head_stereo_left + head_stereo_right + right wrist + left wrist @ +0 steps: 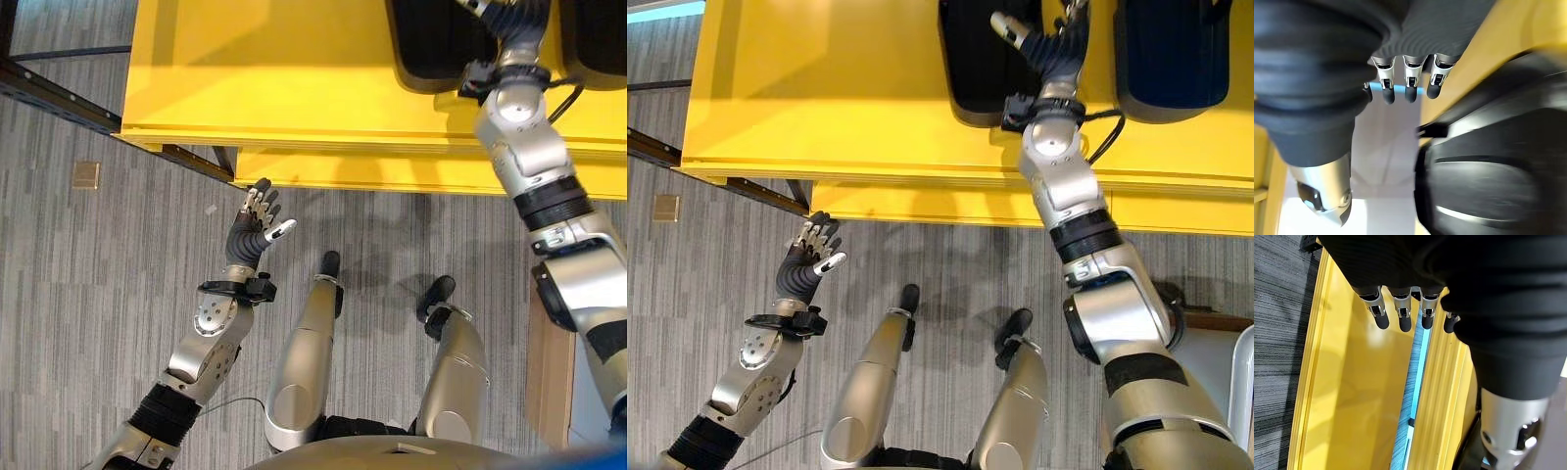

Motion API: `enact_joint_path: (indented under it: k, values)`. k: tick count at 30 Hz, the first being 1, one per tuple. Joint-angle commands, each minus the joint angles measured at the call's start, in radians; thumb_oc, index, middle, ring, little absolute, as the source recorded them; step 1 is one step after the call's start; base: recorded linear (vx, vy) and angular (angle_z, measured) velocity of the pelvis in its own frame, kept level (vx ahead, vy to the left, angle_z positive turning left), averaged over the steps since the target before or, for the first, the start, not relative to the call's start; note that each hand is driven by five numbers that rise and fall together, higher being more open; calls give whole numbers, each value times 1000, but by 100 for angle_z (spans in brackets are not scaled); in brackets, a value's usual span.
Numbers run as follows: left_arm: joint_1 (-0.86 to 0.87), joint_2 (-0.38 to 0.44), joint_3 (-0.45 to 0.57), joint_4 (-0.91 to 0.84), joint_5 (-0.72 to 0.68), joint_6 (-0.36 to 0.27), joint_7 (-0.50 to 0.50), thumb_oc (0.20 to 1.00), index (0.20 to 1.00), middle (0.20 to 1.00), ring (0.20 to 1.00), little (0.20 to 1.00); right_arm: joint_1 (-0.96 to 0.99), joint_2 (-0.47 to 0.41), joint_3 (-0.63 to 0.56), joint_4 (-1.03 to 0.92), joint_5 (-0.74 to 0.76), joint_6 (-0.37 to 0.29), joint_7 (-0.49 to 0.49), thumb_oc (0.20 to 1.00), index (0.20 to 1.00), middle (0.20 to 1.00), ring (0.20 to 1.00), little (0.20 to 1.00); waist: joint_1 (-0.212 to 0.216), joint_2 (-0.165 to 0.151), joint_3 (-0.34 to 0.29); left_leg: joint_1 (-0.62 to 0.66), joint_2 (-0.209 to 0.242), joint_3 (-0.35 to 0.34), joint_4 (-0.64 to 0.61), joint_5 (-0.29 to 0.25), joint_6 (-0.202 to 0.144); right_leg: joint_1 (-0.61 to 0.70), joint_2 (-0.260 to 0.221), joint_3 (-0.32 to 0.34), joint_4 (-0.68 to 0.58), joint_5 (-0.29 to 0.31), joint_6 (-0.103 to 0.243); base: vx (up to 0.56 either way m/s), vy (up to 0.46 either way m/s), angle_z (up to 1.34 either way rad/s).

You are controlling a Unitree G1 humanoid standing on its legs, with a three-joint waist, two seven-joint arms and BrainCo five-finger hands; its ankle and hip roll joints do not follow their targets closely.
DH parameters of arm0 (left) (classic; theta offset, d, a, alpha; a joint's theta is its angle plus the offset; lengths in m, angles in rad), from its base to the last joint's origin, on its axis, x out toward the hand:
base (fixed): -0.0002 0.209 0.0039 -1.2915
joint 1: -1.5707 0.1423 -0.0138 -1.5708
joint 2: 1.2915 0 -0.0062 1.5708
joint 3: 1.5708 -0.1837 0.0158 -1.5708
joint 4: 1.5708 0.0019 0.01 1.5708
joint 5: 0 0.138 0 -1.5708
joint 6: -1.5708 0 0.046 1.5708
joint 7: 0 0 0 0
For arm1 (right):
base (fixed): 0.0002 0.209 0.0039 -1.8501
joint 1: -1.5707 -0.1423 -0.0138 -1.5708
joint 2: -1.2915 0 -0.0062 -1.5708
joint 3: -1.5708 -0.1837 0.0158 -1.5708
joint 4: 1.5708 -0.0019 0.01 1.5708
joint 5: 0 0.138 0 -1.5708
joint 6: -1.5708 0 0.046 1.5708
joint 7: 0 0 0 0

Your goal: Move parts from the plastic box to the shelf.

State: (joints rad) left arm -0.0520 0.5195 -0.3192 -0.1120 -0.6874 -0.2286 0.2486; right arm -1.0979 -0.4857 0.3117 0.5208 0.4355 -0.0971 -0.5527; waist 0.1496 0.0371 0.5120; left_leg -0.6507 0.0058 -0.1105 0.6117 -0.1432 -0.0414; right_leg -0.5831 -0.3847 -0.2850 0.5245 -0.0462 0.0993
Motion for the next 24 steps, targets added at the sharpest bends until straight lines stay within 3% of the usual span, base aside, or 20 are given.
enact_joint_path:
  k: [1, 9, 24]
  values:
    - [36, -1, 28, -35, 16, -32, 21, 1000, 1000, 1000, 1000, 1000, 17, -7, -86, -129, -92, -68, -2, 1000, 1000, 1000, 1000, 1000, 13, -3, 2, -29, 18, 23, 10, -23, 7, 106, 10, 20, 141, -185, 2, 0, 0, 0]
    - [60, -14, 42, -36, 37, -33, 32, 1000, 1000, 1000, 1000, 1000, 153, 33, -124, -223, -179, -65, -7, 1000, 1000, 1000, 1000, 1000, 3, -4, 7, -33, 20, 28, 9, -23, 12, 99, 7, 25, 144, -185, 5, 0, 0, 0]
    - [88, -11, 60, -43, 42, -29, 43, 1000, 1000, 1000, 1000, 1000, 190, 104, -77, -151, -104, -55, 42, 1000, 1000, 1000, 1000, 1000, 2, -12, 8, -41, 24, 34, 10, -24, 15, 89, 7, 26, 143, -175, 4, 0, 0, 0]
